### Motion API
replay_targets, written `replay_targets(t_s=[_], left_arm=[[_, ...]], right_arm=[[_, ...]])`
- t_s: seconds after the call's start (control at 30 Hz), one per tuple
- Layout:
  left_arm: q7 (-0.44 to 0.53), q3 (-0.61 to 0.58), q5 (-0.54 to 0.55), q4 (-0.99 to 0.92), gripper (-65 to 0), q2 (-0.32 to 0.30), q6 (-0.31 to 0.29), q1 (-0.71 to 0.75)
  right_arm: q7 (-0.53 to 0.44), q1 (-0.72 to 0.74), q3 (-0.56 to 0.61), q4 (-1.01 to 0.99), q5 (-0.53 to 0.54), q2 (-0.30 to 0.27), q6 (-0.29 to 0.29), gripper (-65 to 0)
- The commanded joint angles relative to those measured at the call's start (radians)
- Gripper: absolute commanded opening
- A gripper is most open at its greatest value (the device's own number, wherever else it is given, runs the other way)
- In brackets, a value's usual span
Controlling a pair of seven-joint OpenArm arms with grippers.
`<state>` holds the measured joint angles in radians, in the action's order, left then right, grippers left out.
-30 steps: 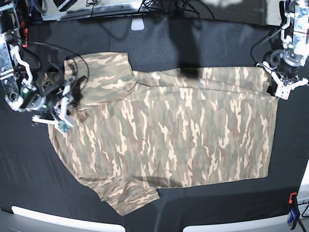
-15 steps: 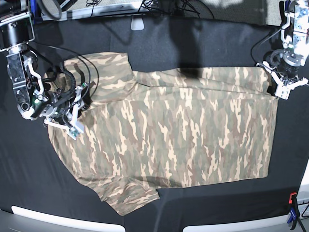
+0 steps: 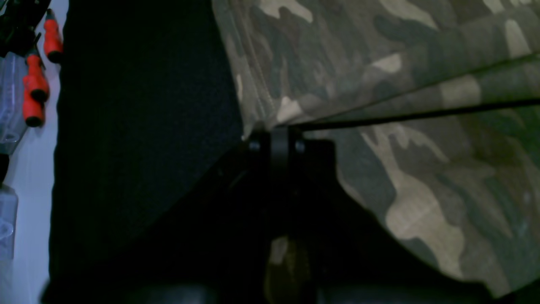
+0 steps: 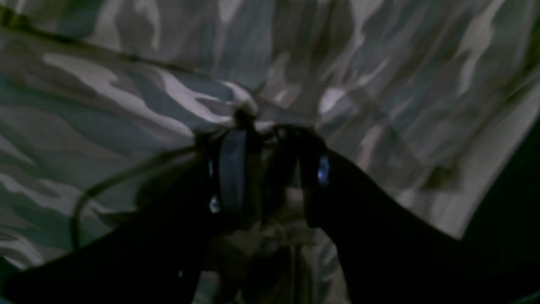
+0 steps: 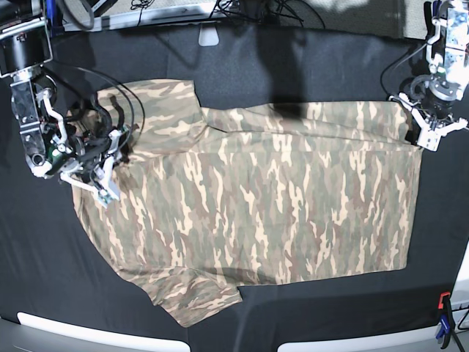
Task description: Layout the t-shirt on the table in an organized manner, then fold the t-shirt properly
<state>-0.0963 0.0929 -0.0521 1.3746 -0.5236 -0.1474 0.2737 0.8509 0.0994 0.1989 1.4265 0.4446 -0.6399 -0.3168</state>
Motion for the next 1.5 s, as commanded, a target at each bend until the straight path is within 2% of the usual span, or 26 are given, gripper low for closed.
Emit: replay_targets(t_s=[0.0, 0.1, 0.23, 0.43, 0.5, 0.87, 1.2, 1.33, 1.37, 1.4, 1.47], left_arm=[[0.021, 0.009, 0.001, 0.013, -65.0, -0.017, 0.015, -0.008], [0.023, 0.009, 0.001, 0.013, -65.0, -0.017, 0.015, -0.008], [0.023, 0.009, 0.001, 0.013, -65.0, -0.017, 0.016, -0.008], [0.023, 0.009, 0.001, 0.013, -65.0, -0.017, 0.016, -0.008], [0.023, 0.009, 0.001, 0.013, -65.0, -0.017, 0.016, -0.008], [0.053, 0.009, 0.001, 0.013, -65.0, -0.018, 0.016, -0.037], [0.046, 0.009, 0.001, 0.013, -65.0, -0.026, 0.012, -0.078], [0.043, 0.009, 0.002, 0.013, -65.0, -0.029, 0.012, -0.077], [0.040, 0.009, 0.001, 0.013, -65.0, -0.029, 0.012, -0.077], [0.040, 0.009, 0.001, 0.013, -58.8, -0.029, 0.012, -0.077], [0.040, 0.009, 0.001, 0.017, -42.1, -0.031, 0.012, -0.077]], right_arm=[[-0.009, 0.022, -0.011, 0.015, 0.027, -0.016, -0.005, -44.9], [0.004, 0.022, -0.011, 0.015, 0.068, -0.016, -0.009, -47.4], [0.021, 0.023, -0.011, 0.015, 0.032, -0.011, -0.008, -65.0], [-0.114, 0.023, -0.012, 0.037, -0.107, -0.025, -0.003, -65.0], [-0.138, 0.033, -0.013, 0.047, -0.112, -0.031, 0.008, -65.0], [-0.142, 0.167, -0.014, 0.023, -0.114, -0.021, 0.011, -65.0], [-0.174, 0.171, -0.013, -0.049, -0.132, 0.012, 0.011, -65.0], [-0.123, 0.172, -0.014, -0.049, -0.131, 0.016, 0.011, -65.0], [-0.110, 0.172, -0.013, -0.049, -0.131, 0.016, 0.011, -60.9], [-0.104, 0.172, -0.014, -0.049, -0.131, 0.016, 0.011, -54.1], [-0.102, 0.172, -0.014, -0.048, -0.131, 0.016, 0.011, -43.8]])
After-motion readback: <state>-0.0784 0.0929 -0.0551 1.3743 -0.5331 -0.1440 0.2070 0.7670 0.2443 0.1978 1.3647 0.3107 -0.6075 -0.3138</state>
